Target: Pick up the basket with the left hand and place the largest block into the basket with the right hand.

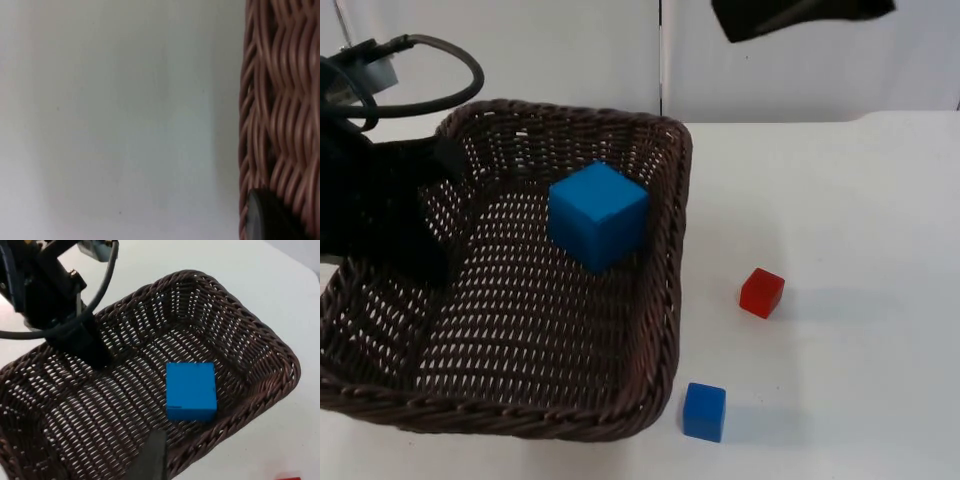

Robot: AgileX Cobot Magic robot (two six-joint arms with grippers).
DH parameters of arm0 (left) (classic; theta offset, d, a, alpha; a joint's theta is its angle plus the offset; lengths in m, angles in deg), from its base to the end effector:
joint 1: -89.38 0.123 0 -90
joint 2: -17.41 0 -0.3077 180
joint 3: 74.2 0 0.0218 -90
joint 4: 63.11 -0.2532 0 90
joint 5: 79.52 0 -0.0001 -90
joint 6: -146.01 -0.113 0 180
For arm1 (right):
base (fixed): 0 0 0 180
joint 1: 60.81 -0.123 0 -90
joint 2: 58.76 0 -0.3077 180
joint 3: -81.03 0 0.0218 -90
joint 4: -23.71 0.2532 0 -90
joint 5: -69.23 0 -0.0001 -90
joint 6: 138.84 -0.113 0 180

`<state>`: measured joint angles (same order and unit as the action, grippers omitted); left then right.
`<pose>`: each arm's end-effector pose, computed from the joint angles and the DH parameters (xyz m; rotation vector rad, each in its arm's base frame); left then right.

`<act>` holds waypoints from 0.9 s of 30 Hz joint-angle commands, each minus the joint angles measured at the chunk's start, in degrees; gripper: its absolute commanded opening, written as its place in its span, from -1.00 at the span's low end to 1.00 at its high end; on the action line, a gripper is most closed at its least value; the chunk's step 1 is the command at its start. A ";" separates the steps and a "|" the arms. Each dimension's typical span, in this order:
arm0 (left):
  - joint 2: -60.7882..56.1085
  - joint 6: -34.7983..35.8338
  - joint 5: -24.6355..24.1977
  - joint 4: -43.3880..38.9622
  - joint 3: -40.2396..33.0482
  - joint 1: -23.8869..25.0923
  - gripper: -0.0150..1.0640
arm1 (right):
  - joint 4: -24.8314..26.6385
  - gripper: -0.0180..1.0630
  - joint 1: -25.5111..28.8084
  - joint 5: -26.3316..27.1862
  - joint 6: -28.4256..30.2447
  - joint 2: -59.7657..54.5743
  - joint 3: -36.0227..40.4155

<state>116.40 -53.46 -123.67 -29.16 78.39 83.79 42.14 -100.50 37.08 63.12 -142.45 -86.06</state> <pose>0.2856 -0.0722 0.1935 0.0570 2.8657 -0.6155 0.2253 0.2117 0.3536 -0.9678 2.0433 0.5048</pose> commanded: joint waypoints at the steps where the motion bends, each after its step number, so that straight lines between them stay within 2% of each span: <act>1: -0.86 -0.64 3.42 2.73 0.18 -0.05 -0.98 | -0.13 0.57 -0.11 -0.15 -0.22 1.60 0.23; 8: 4.08 -2.32 4.06 4.24 4.13 -0.05 -0.98 | 0.00 0.57 -0.11 0.42 -0.22 3.55 0.69; 15: 15.40 -8.87 4.26 12.31 12.25 -0.05 -0.98 | 0.11 0.57 -0.11 0.65 -0.22 8.20 4.04; 27: 30.64 -10.24 5.74 13.37 24.73 -0.05 -0.98 | -0.23 0.57 -0.11 2.94 -0.22 18.80 11.64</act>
<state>146.48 -63.11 -117.52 -18.43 101.57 83.79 42.14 -100.50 39.24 62.99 -125.05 -75.17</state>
